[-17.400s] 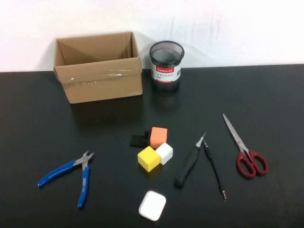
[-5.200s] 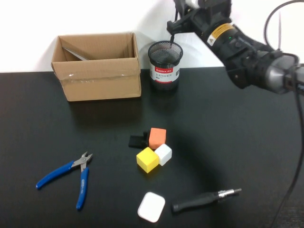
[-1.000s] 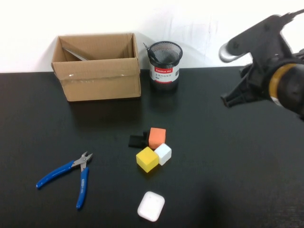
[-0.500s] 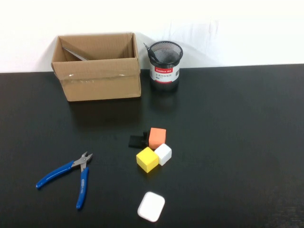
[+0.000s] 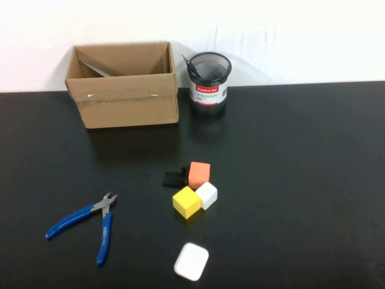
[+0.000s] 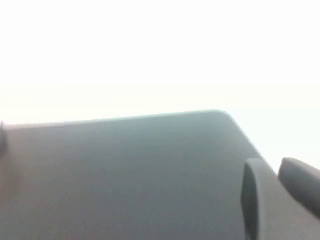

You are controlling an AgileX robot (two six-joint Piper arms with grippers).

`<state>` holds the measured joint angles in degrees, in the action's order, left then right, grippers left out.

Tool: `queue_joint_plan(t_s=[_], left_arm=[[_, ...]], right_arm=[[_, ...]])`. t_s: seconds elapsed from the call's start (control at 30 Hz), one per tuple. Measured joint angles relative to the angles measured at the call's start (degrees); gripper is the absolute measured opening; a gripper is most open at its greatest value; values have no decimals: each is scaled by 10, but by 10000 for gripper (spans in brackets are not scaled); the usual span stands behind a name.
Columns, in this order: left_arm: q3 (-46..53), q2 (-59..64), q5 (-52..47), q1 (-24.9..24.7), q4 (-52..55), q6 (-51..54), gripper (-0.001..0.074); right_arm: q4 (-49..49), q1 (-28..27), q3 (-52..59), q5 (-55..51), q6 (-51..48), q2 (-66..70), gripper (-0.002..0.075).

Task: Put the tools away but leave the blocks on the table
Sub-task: Pick up the pliers from the table

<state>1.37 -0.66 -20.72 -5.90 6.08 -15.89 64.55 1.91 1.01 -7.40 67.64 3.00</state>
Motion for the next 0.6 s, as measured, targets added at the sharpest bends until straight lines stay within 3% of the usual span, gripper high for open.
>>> queue_joint_plan(t_s=[0.6], left_arm=[[0, 0, 0, 0, 2, 0, 0]], right_arm=[[-25, -14, 7, -133, 43, -38, 24]])
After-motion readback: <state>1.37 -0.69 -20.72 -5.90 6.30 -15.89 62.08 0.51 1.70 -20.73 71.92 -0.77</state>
